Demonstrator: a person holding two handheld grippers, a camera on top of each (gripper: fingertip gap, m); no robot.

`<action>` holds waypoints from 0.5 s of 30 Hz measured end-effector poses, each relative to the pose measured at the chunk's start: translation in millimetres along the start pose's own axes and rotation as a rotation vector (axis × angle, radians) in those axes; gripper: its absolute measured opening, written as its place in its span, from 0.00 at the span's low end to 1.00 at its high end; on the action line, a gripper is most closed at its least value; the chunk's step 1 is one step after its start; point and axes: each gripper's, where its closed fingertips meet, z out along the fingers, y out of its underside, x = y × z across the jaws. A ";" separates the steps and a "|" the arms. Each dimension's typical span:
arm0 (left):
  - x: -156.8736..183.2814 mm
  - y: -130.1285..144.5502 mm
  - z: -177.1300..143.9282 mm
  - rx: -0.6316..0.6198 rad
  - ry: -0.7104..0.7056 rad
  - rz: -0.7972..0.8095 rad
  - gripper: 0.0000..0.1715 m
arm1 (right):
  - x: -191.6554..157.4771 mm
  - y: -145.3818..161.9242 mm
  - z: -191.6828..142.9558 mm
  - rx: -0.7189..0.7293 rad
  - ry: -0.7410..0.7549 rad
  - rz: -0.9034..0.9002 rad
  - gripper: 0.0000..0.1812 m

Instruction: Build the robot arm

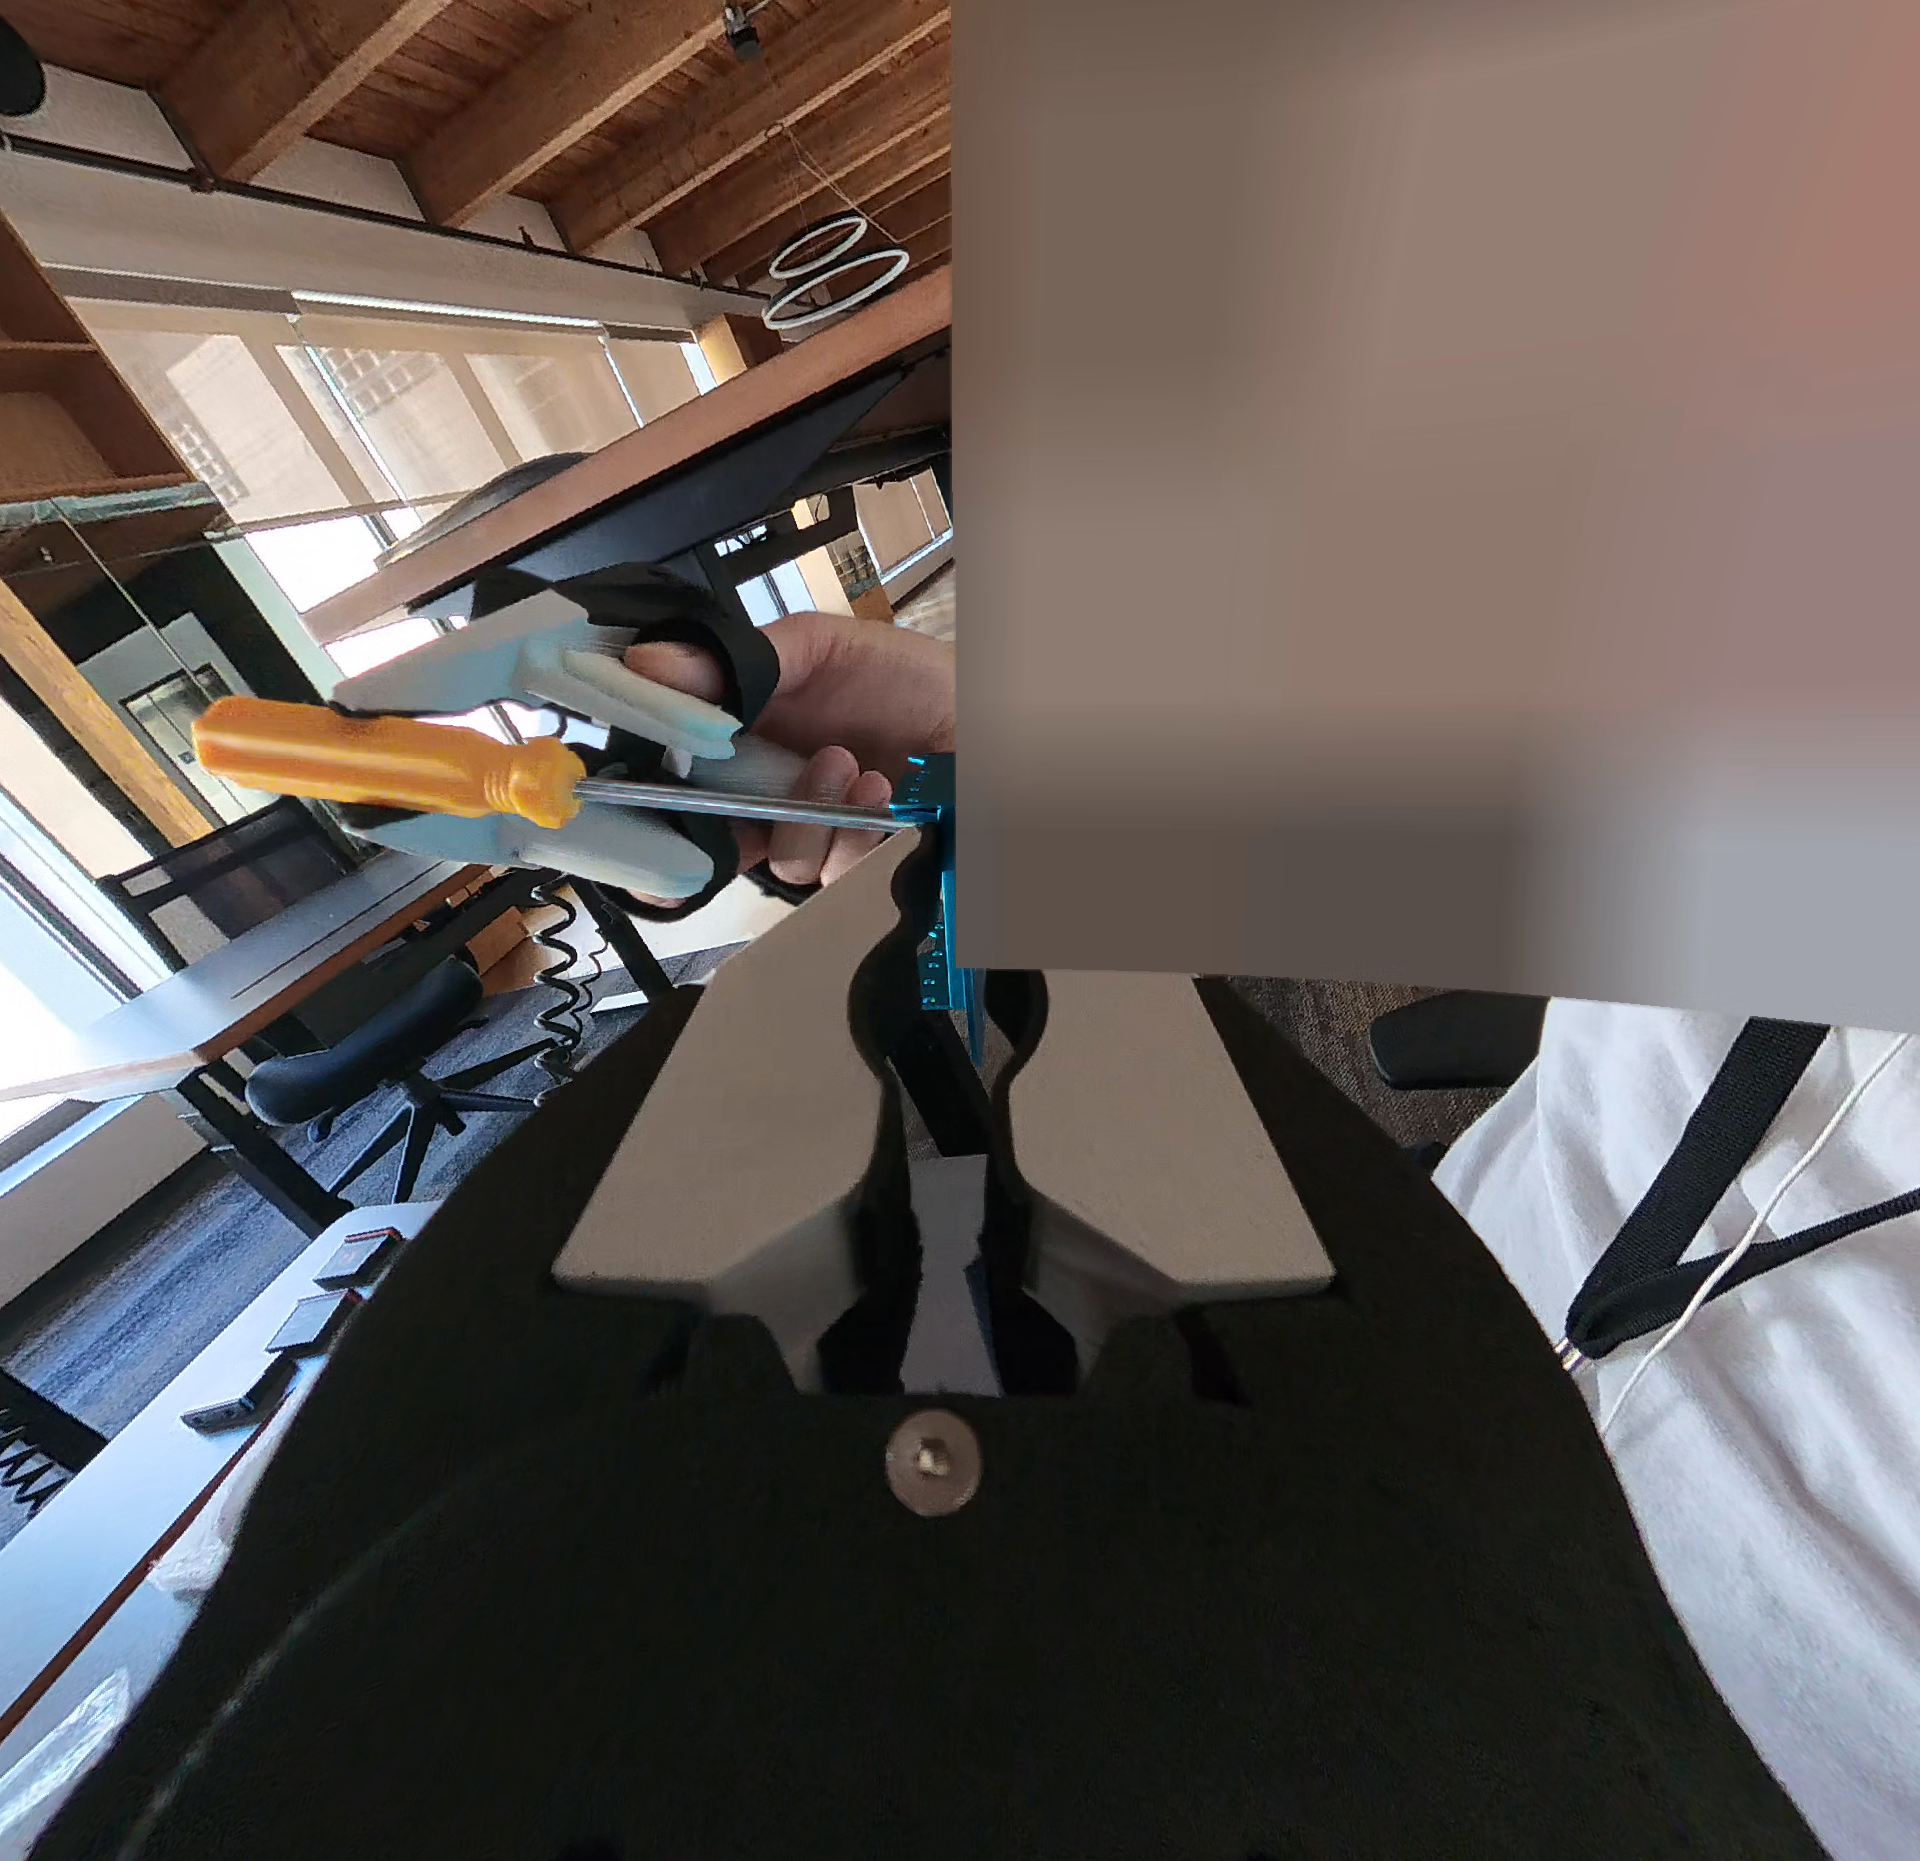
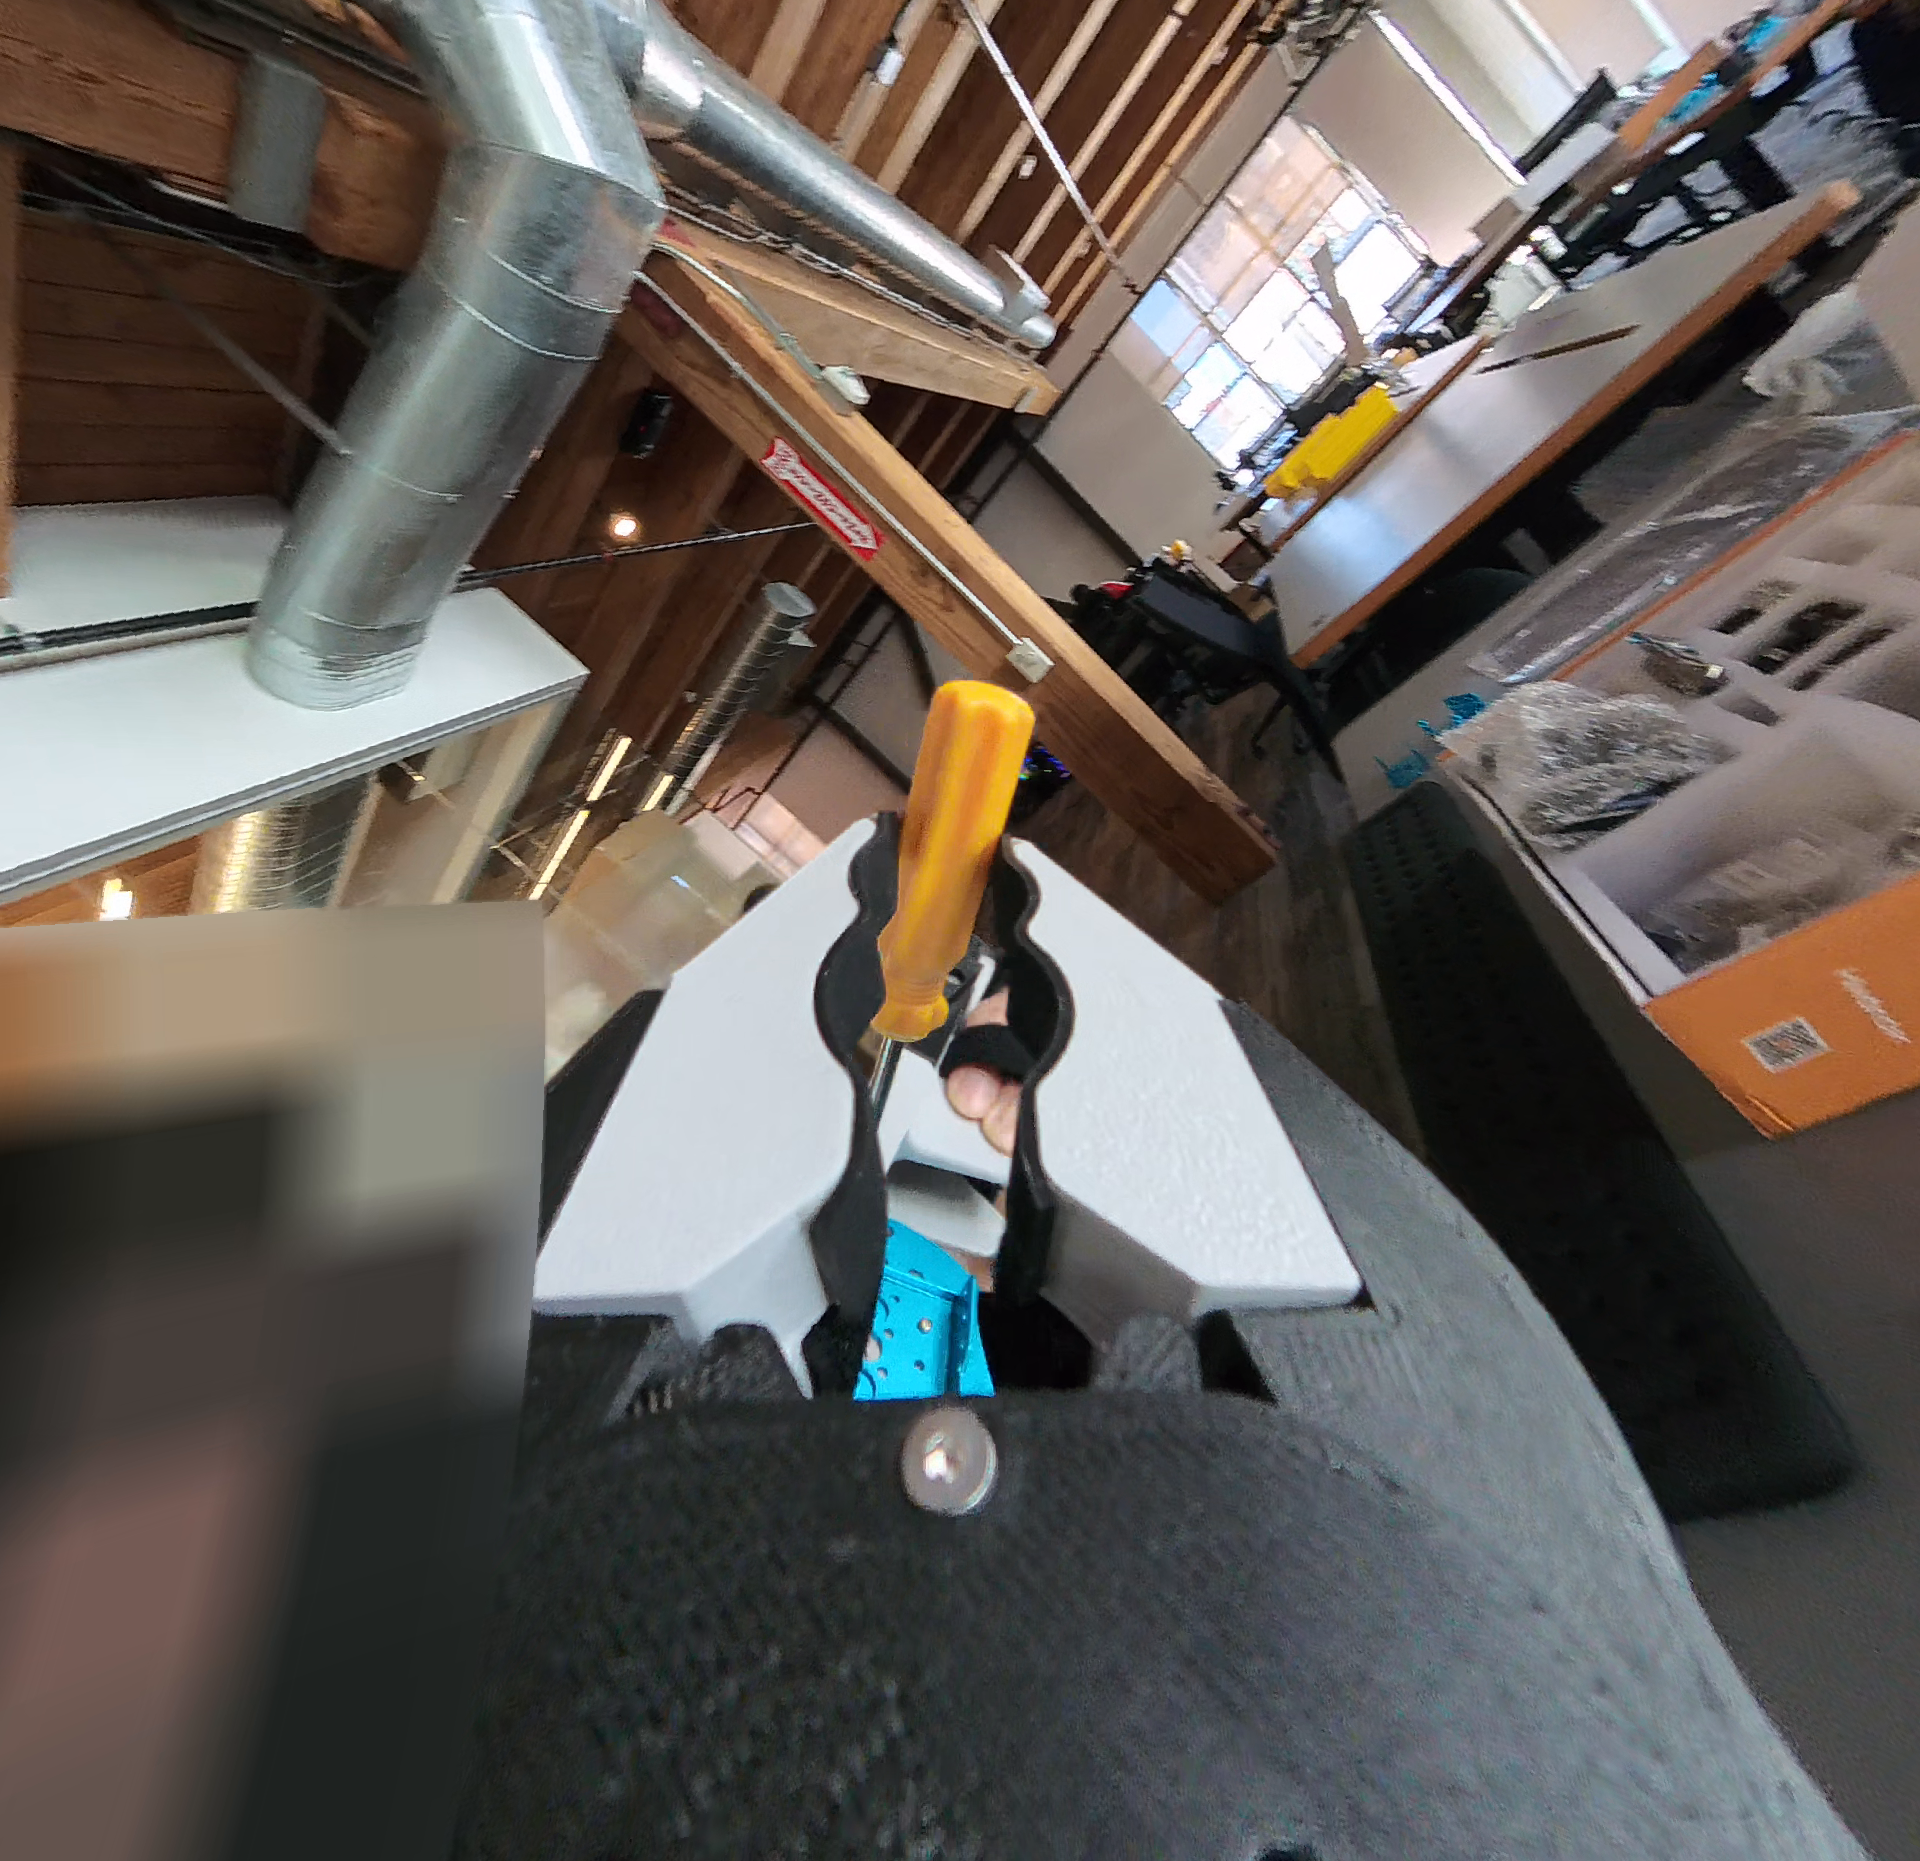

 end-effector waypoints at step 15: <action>-0.9 14.8 3.4 -0.057 0.004 -0.047 0.01 | 37.3 14.2 0.1 -0.132 0.340 -0.026 0.09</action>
